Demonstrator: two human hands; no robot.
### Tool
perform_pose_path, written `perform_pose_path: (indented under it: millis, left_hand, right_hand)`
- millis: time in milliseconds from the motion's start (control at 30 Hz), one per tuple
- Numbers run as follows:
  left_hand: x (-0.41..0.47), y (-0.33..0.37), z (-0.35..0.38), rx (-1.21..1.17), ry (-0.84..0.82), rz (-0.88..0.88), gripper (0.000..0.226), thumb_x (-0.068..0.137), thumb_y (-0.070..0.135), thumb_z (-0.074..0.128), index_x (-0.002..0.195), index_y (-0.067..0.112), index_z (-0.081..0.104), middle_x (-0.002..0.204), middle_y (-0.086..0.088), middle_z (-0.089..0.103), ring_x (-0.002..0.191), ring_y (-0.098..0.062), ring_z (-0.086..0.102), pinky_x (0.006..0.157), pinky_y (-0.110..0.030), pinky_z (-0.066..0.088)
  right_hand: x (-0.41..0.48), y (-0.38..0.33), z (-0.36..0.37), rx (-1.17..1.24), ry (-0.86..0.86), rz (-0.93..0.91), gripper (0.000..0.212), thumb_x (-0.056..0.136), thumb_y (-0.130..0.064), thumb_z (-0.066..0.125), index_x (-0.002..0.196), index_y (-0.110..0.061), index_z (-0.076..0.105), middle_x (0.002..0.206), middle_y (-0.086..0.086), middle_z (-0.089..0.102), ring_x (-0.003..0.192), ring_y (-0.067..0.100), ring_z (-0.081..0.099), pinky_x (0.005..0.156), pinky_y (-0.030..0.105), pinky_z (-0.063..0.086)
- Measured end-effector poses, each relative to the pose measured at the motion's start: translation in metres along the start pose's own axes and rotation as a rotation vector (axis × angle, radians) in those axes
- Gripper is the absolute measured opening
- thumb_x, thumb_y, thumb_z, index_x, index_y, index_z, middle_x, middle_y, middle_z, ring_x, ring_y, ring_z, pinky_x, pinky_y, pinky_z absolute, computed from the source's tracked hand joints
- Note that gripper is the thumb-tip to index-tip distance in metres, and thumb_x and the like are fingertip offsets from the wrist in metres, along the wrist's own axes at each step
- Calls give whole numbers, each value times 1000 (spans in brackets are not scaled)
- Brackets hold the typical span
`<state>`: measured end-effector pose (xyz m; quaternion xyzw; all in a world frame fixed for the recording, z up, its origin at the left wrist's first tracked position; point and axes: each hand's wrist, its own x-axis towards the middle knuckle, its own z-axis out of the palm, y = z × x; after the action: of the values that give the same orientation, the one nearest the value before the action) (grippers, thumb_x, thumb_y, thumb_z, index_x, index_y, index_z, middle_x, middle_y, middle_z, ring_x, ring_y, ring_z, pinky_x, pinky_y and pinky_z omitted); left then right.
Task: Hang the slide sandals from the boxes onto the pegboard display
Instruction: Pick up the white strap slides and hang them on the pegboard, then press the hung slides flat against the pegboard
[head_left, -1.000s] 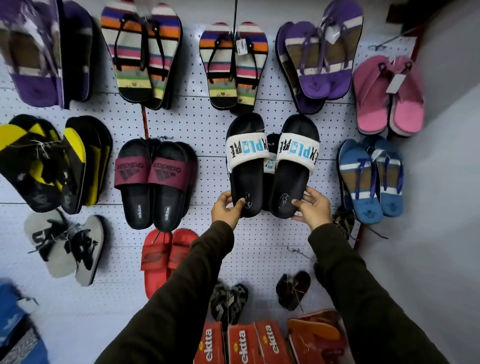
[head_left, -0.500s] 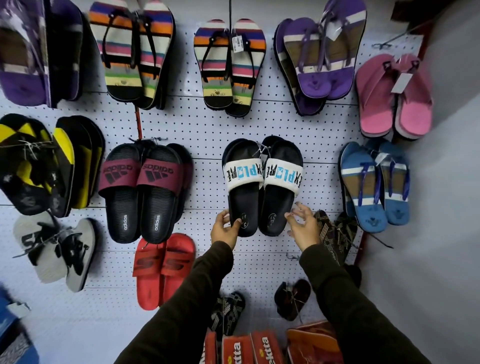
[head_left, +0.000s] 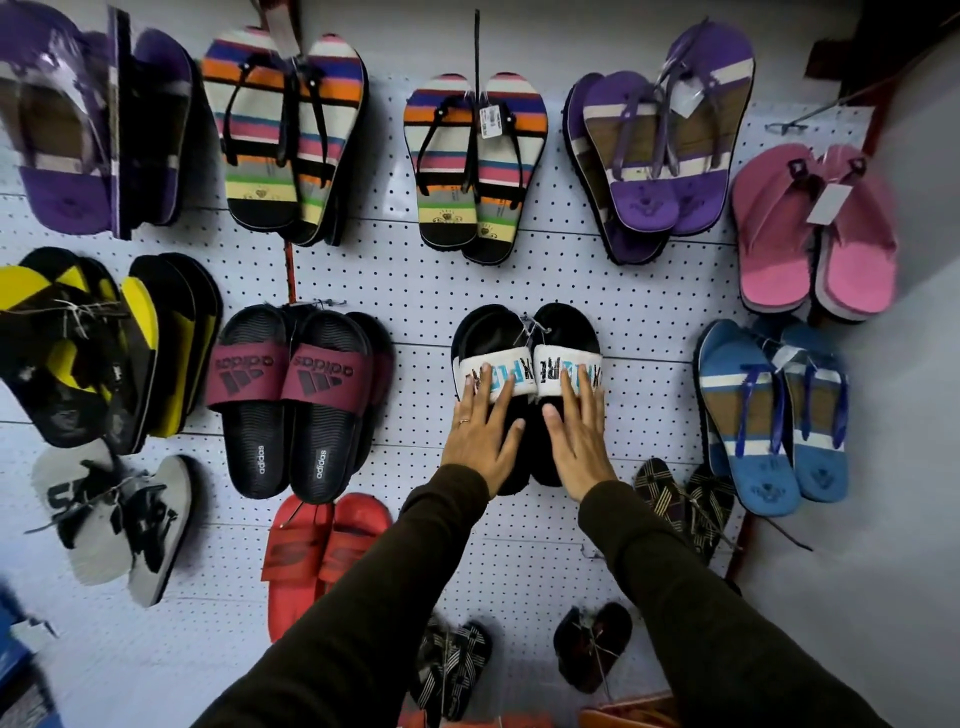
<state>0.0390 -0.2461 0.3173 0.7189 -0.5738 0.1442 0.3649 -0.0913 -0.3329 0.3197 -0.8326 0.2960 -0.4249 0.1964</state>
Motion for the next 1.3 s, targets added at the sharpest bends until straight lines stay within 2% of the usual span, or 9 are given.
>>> perform_pose_path:
  millis: [133, 233, 333, 467, 667, 800, 900, 1067, 1300]
  left_hand:
    - [6, 0, -3, 28, -47, -17, 63, 96, 45, 25, 152, 32, -1, 163, -2, -11, 150, -24, -12, 125, -42, 6]
    - [4, -3, -6, 43, -63, -18, 62, 96, 45, 24, 152, 33, 1, 163, 0, -11, 151, -24, -10, 124, -45, 5]
    - [-2, -5, -14, 23, -54, -17, 60, 96, 45, 25, 152, 33, 7, 164, 1, -5, 152, -23, -4, 124, -46, 5]
    - [-10, -15, -29, 28, 15, 2, 58, 96, 44, 24, 151, 34, 12, 164, 1, 0, 152, -21, -1, 125, -45, 5]
    - [-31, -55, -75, 69, 158, 24, 58, 97, 42, 28, 152, 31, 11, 164, 5, 4, 152, -18, -3, 125, -41, 0]
    - [-47, -101, -113, 117, 263, -3, 59, 97, 38, 31, 152, 28, 13, 164, 2, 4, 152, -19, -3, 124, -44, 0]
    - [-60, -139, -140, 115, 323, -72, 58, 97, 36, 31, 152, 25, 16, 164, 0, 6, 152, -21, -2, 123, -46, -2]
    - [-74, -202, -166, 146, 318, -160, 58, 95, 42, 24, 151, 26, 19, 163, -1, 11, 152, -21, 1, 123, -49, -1]
    - [-63, -245, -162, 115, 176, -182, 59, 95, 46, 23, 152, 30, 15, 164, -1, 6, 152, -26, 2, 123, -47, 12]
  right_hand:
    - [5, 3, -4, -34, -35, 19, 72, 93, -63, 19, 156, -36, 0, 167, -13, -14, 154, 20, -21, 126, 43, -4]
    - [2, 1, -5, -28, -26, 17, 66, 97, -58, 23, 157, -37, 4, 167, -13, -11, 155, 19, -18, 127, 46, -1]
    - [-4, -4, -1, -4, 42, 26, 65, 97, -59, 23, 156, -35, 16, 168, -12, -5, 156, 18, -13, 127, 49, 4]
    - [-12, -19, 13, 14, 198, -7, 63, 96, -57, 23, 150, -28, 36, 168, -8, 1, 156, 20, -8, 127, 51, 8]
    - [-19, -67, 56, -19, 283, -127, 68, 98, -58, 17, 147, -20, 44, 168, 0, 12, 157, 24, -2, 127, 50, 6]
    - [-18, -113, 94, 11, 211, -213, 58, 101, -50, 24, 151, -25, 38, 168, -1, 10, 157, 22, -5, 127, 47, 4]
    - [-15, -148, 126, 4, 146, -300, 58, 101, -47, 26, 153, -22, 34, 168, 0, 11, 157, 23, -3, 127, 46, 6]
    - [-10, -186, 174, -160, -16, -467, 61, 100, -50, 24, 156, -24, 27, 168, -2, 11, 157, 22, -3, 127, 45, 7]
    - [3, -174, 202, -339, -107, -360, 66, 98, -57, 23, 158, -30, 15, 169, -3, 4, 157, 23, -7, 128, 43, 7]
